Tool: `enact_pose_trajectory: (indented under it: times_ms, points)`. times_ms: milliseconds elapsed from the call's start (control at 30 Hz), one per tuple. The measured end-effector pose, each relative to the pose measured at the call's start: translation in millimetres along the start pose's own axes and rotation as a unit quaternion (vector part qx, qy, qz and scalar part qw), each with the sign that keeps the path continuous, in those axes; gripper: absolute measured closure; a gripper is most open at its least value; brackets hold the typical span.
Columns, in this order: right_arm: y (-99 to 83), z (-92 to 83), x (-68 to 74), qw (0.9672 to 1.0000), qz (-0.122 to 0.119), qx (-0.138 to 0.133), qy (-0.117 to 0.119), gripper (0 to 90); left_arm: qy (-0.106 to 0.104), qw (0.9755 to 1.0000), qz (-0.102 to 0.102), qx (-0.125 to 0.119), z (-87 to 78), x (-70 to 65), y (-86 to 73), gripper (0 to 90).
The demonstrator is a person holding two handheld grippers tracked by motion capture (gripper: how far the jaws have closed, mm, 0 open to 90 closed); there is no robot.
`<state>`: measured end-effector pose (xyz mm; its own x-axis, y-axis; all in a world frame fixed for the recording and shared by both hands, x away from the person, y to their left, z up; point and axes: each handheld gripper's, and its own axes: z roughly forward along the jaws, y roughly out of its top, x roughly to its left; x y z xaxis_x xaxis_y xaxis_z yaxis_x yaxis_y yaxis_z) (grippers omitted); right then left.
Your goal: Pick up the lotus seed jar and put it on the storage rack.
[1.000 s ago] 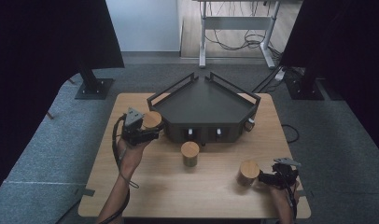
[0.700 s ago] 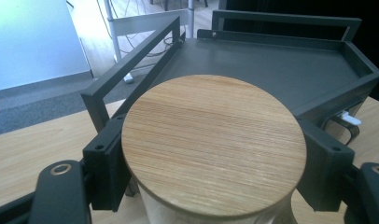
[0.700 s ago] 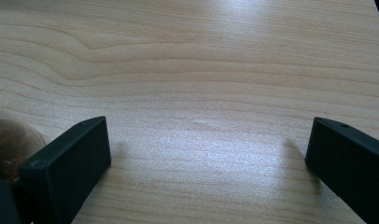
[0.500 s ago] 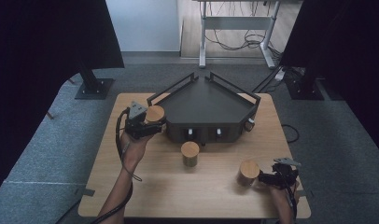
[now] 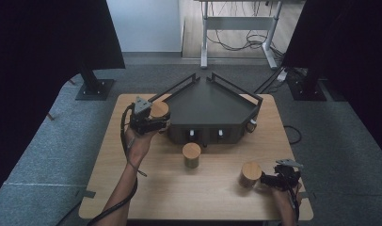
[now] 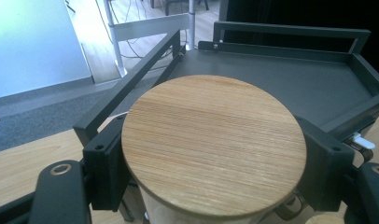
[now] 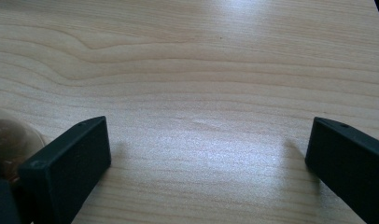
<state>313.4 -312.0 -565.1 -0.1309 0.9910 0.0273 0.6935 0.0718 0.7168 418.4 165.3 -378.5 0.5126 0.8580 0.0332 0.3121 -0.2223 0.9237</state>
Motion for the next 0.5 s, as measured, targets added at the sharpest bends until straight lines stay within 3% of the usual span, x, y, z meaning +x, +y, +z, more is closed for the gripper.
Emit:
enact_pose_trajectory:
  times_ms: [500]
  points:
    - [0.0, 0.0, 0.0, 1.0000, -0.001, 0.000, 0.000, 0.0, 0.004, 1.0000, -0.002, -0.006, 15.0, 1.8, 7.3, 24.2]
